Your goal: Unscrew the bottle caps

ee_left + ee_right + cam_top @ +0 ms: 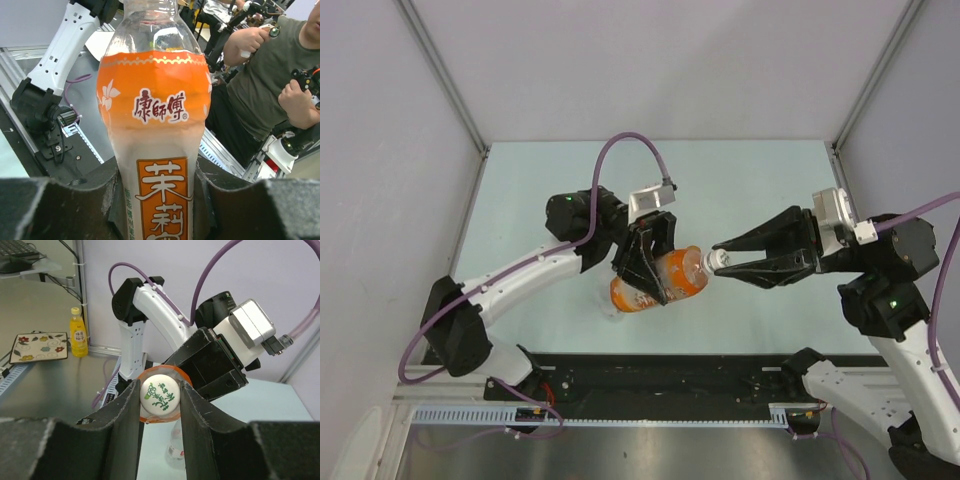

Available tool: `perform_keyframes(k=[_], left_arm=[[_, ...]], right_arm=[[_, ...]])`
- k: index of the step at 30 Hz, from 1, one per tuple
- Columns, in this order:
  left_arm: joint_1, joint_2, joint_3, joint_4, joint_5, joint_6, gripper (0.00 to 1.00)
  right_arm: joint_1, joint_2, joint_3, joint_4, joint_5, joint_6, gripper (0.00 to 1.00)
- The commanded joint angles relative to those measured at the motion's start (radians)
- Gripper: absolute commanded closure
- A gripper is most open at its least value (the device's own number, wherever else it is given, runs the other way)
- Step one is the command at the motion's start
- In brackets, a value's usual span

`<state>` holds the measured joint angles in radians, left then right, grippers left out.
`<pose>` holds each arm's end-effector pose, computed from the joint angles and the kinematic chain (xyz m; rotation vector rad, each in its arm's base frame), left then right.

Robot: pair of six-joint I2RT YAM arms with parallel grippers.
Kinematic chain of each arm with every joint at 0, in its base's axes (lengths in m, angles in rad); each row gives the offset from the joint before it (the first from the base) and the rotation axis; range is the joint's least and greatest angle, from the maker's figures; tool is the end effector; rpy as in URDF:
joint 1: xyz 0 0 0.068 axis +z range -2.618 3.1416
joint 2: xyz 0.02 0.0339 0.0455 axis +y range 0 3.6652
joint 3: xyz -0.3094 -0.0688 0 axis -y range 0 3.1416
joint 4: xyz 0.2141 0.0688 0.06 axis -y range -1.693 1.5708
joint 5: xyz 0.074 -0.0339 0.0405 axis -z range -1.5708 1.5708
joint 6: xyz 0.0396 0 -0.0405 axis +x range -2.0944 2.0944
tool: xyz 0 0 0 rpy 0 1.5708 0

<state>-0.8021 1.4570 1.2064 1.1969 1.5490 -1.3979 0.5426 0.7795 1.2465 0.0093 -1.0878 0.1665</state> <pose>0.1460 -0.2079 0.4867 1.6736 1.1862 -2.0596 0.0215 0.0539 0.5233 -1.2034 0.8253 1.1775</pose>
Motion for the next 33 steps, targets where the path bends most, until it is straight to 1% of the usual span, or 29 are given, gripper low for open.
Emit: perform_keyframes(k=[1, 4, 10, 12, 13, 16, 17, 18, 19, 20, 21, 22, 23, 24, 25, 26, 27, 28, 29, 30, 31, 32, 33], left_arm=[[0.069, -0.007, 0.047, 0.205, -0.158, -0.012, 1.00], [0.092, -0.007, 0.033, 0.216, -0.168, -0.027, 1.00], [0.121, -0.021, 0.013, 0.198, -0.187, -0.003, 1.00], [0.129, -0.027, 0.010, 0.178, -0.191, 0.013, 1.00], [0.139, -0.035, 0.007, 0.153, -0.204, 0.036, 1.00], [0.174, -0.058, -0.007, 0.090, -0.239, 0.091, 1.00], [0.185, -0.067, -0.019, 0.057, -0.256, 0.117, 1.00], [0.198, -0.079, -0.027, -0.012, -0.271, 0.147, 1.00], [0.220, -0.104, -0.034, -0.057, -0.315, 0.216, 1.00], [0.230, -0.121, -0.041, -0.116, -0.337, 0.268, 1.00], [0.237, -0.136, -0.038, -0.281, -0.361, 0.328, 1.00], [0.241, -0.155, -0.030, -0.392, -0.397, 0.488, 1.00], [0.239, -0.193, 0.005, -0.519, -0.484, 0.588, 1.00], [0.238, -0.208, 0.028, -0.769, -0.556, 0.773, 0.99], [0.227, -0.221, 0.051, -0.865, -0.620, 0.842, 1.00], [0.222, -0.239, 0.085, -0.926, -0.717, 0.890, 1.00], [0.221, -0.247, 0.096, -0.991, -0.748, 0.940, 1.00], [0.219, -0.253, 0.104, -1.014, -0.779, 0.954, 1.00], [0.219, -0.268, 0.110, -1.033, -0.843, 0.967, 1.00], [0.218, -0.280, 0.111, -1.063, -0.874, 0.988, 0.99], [0.216, -0.290, 0.111, -1.079, -0.909, 1.000, 0.99], [0.213, -0.302, 0.108, -1.094, -0.937, 1.014, 0.99], [0.208, -0.326, 0.110, -1.124, -0.998, 1.046, 1.00]], right_arm=[[-0.007, -0.045, 0.063, -0.132, -0.066, -0.005, 1.00], [-0.012, -0.046, 0.094, -0.189, 0.008, -0.041, 1.00], [-0.010, -0.040, 0.128, -0.259, 0.172, -0.081, 1.00], [-0.009, -0.039, 0.128, -0.267, 0.264, -0.085, 1.00], [-0.010, -0.037, 0.128, -0.276, 0.311, -0.087, 1.00], [-0.010, -0.029, 0.129, -0.302, 0.533, -0.097, 1.00], [-0.010, -0.023, 0.130, -0.311, 0.686, -0.102, 1.00], [-0.010, -0.016, 0.130, -0.333, 0.763, -0.105, 1.00], [-0.010, 0.012, 0.130, -0.344, 0.948, -0.104, 1.00], [-0.010, 0.029, 0.131, -0.359, 1.036, -0.090, 1.00], [-0.012, 0.055, 0.130, -0.391, 1.104, -0.084, 1.00], [-0.010, 0.099, 0.130, -0.406, 1.247, -0.070, 1.00], [-0.010, 0.127, 0.123, -0.422, 1.302, -0.061, 1.00], [-0.009, 0.148, 0.116, -0.428, 1.350, -0.038, 1.00], [-0.012, 0.196, 0.110, -0.430, 1.458, -0.016, 1.00], [-0.012, 0.214, 0.093, -0.428, 1.497, -0.004, 1.00], [-0.012, 0.233, 0.079, -0.402, 1.532, 0.011, 1.00], [-0.012, 0.254, 0.068, -0.385, 1.618, 0.021, 1.00], [-0.013, 0.292, 0.059, -0.370, 1.652, 0.027, 1.00], [-0.030, 0.320, 0.036, -0.342, 1.683, 0.031, 1.00], [-0.053, 0.346, 0.033, -0.341, 1.707, 0.074, 1.00], [-0.084, 0.398, 0.030, -0.342, 1.692, 0.106, 1.00], [-0.152, 0.423, 0.018, -0.347, 1.669, 0.138, 1.00]])
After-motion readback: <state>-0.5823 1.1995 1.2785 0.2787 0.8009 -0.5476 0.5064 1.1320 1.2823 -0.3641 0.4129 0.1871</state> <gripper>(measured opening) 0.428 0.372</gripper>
